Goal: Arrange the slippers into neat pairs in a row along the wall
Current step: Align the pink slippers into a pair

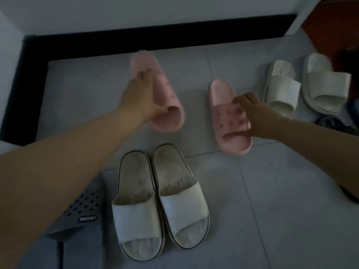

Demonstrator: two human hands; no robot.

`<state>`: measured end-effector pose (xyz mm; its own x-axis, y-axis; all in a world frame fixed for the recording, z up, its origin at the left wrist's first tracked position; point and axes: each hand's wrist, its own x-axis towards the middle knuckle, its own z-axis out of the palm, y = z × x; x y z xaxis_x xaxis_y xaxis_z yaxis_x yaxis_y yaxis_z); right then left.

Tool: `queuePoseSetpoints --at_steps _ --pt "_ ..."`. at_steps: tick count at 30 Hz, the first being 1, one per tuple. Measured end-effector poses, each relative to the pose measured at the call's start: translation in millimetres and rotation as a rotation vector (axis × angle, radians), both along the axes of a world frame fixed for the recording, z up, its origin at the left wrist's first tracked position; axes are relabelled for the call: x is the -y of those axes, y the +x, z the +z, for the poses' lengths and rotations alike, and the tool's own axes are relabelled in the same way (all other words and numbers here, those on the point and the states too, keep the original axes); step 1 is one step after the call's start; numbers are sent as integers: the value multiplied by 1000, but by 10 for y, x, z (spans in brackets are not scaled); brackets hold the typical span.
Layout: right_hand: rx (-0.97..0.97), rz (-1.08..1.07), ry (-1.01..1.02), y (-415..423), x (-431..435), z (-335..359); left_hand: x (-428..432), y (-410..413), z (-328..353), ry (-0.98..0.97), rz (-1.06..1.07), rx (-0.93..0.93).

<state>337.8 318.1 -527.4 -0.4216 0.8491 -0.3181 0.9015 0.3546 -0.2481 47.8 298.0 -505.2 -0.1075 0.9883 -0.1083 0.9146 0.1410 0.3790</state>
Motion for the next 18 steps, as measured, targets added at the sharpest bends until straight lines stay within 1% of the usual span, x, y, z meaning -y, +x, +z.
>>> queuePoseSetpoints --at_steps 4,7,11,15,17,18 --pt "67 11 -61 643 463 144 271 855 -27 -112 -338 7" --pt "203 32 -99 856 830 138 620 1351 -169 -215 -478 -17" --pt "284 14 -117 831 1219 17 1043 1633 -393 -285 -561 -83" --pt "345 -14 -85 683 1410 -96 1212 1673 -498 -287 -552 -94" --pt "280 23 -5 672 1453 -191 1231 1684 -512 -285 -564 -93" --pt "227 -1 18 678 1472 -212 1226 1687 -515 -292 -564 -72"
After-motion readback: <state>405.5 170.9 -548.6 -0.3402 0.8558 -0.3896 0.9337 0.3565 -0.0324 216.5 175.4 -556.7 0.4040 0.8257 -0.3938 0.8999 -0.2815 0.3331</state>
